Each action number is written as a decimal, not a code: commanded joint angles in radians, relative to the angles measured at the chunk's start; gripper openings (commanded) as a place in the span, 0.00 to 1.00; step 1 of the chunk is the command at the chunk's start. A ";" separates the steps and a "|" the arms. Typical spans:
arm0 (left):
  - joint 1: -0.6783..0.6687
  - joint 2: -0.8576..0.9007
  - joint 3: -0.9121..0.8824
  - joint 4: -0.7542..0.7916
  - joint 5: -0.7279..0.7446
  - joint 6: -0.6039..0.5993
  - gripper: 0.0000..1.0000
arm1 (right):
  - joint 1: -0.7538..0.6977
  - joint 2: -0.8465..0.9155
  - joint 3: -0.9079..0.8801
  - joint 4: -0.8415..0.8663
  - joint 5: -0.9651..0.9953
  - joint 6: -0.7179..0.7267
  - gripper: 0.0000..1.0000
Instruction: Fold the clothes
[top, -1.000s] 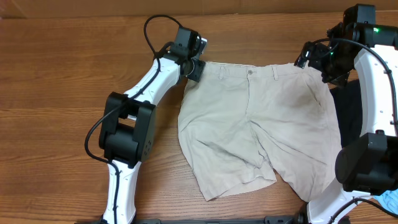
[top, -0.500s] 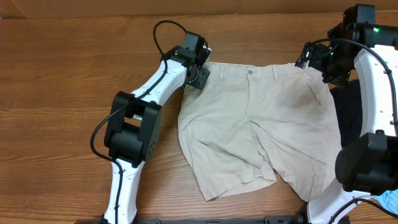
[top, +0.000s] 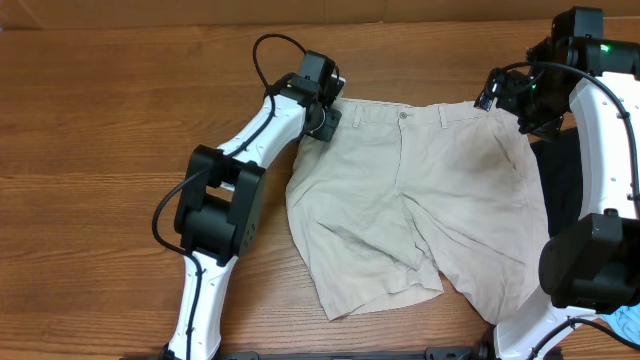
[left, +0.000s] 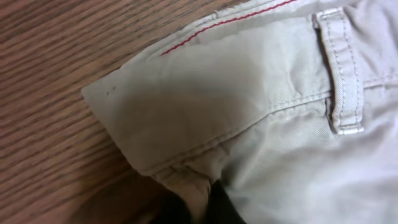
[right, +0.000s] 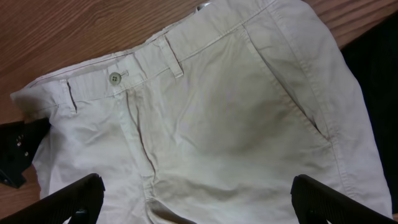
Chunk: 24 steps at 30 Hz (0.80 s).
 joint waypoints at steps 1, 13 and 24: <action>0.027 0.084 0.023 -0.055 -0.135 -0.024 0.04 | 0.002 -0.040 0.022 0.002 0.002 -0.008 1.00; 0.265 0.084 0.448 -0.338 -0.204 -0.021 0.04 | 0.053 -0.040 -0.013 0.033 -0.003 -0.003 1.00; 0.390 0.084 0.473 -0.736 -0.134 -0.045 1.00 | 0.170 -0.040 -0.105 0.069 -0.037 0.001 1.00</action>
